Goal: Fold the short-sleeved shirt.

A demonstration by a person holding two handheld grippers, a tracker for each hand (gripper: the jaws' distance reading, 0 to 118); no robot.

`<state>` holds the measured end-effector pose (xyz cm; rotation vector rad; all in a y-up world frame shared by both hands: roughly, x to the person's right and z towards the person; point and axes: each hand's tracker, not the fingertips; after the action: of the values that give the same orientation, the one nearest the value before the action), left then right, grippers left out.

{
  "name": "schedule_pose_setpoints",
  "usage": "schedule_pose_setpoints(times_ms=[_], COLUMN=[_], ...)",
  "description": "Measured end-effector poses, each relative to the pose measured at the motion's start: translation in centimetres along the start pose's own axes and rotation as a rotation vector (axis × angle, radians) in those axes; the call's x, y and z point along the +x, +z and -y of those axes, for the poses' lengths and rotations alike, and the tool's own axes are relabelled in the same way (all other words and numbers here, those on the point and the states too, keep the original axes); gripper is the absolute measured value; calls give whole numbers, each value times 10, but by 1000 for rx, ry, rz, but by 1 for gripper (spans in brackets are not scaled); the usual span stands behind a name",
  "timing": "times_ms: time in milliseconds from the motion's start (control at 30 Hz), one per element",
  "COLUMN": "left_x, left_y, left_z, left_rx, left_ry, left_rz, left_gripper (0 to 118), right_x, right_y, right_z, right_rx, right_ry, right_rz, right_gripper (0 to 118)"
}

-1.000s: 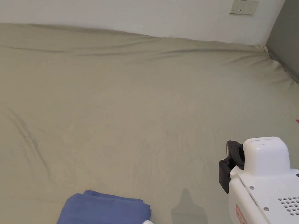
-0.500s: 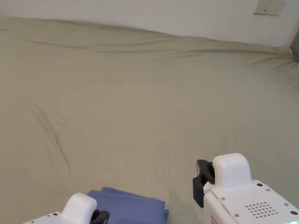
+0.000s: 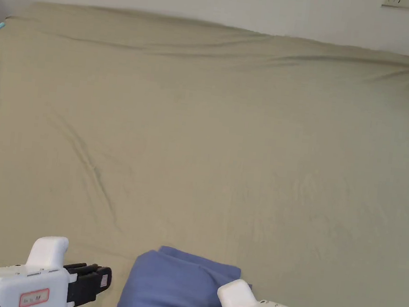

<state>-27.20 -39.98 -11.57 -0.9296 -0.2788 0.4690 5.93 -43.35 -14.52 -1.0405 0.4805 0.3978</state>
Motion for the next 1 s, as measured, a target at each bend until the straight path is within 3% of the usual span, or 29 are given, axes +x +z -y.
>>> schedule_pose_setpoints(times_ms=[33,100,133,300,367,400,433,467,500,533,600,700,833,1000], left_x=[-7,-20,-26,-37,-36,-31,-26,2,7,7,10,33,35,39], left_y=[-7,-24,-36,-81,-97,-105,-113,-104,-106,-106,-97,-83,-67,-35], left_z=[-1,-2,-2,5,4,6,9,14,14,15,15,9,4,-2], left_rx=[-12,-93,-141,-239,-282,-301,-285,-296,-301,-288,-281,-249,-233,-183], left_ry=[54,162,206,417,489,517,497,455,398,365,410,236,173,34], left_rz=[26,109,167,398,519,560,519,451,377,317,373,265,240,148], left_gripper=[48,110,118,118,108,94,72,35,28,28,28,28,28,28], right_x=[4,9,12,16,13,12,11,11,13,13,13,13,14,24], right_y=[-1,2,2,6,10,11,11,11,11,12,17,29,64,127], right_z=[-1,-3,-3,1,-1,-1,-1,-1,-1,-1,-2,-4,-15,-39], right_rx=[-8,-16,-14,8,12,14,14,15,15,17,25,51,195,426], right_ry=[-7,-55,-73,-112,-120,-121,-120,-119,-120,-125,-143,-169,-64,-126], right_rz=[-19,-63,-79,-115,-120,-121,-120,-120,-119,-122,-130,-108,50,201], right_gripper=[0,0,0,0,0,0,0,0,0,0,0,0,0,0])
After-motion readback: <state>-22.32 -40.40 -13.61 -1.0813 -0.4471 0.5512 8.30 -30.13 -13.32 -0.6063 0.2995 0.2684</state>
